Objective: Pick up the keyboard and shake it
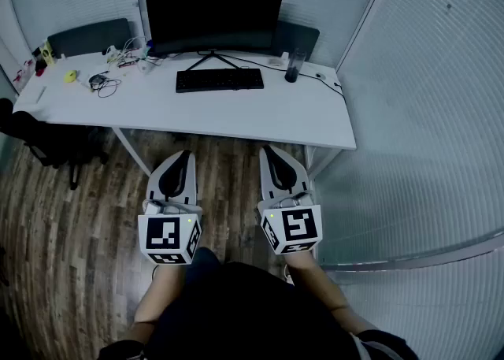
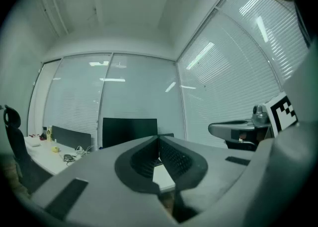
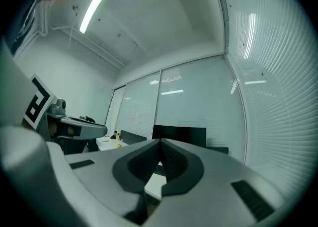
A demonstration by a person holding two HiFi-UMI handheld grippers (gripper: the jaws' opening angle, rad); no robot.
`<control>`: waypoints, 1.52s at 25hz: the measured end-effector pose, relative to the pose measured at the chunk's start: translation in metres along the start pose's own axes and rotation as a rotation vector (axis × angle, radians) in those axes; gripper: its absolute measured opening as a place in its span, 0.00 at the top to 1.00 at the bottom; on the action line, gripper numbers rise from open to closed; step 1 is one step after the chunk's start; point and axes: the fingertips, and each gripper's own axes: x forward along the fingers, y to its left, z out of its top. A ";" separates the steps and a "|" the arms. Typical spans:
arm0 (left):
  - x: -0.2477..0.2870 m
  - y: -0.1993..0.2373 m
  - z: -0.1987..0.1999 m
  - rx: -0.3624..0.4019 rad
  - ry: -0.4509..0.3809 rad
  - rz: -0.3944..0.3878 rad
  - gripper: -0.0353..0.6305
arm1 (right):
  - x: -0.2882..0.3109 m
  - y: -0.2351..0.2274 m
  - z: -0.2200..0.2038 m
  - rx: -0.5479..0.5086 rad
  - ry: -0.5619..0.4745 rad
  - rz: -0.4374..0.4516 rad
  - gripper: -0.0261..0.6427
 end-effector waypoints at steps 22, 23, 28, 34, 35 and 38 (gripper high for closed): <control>0.161 0.101 -0.068 -0.071 0.040 -0.056 0.71 | 0.158 -0.066 -0.091 0.044 0.134 -0.069 0.74; 0.175 0.111 -0.070 -0.072 0.044 -0.063 0.71 | 0.173 -0.070 -0.094 0.048 0.141 -0.074 0.73; 0.238 0.156 -0.085 -0.089 0.075 -0.102 0.70 | 0.241 -0.088 -0.113 0.074 0.185 -0.102 0.72; 0.293 0.196 -0.109 -0.111 0.095 -0.138 0.70 | 0.284 -0.095 -0.143 0.078 0.255 -0.148 0.72; 0.300 0.200 -0.114 -0.117 0.101 -0.142 0.69 | 0.288 -0.097 -0.148 0.079 0.268 -0.158 0.72; 0.316 0.209 -0.132 -0.136 0.137 -0.145 0.69 | 0.296 -0.103 -0.165 0.095 0.314 -0.178 0.72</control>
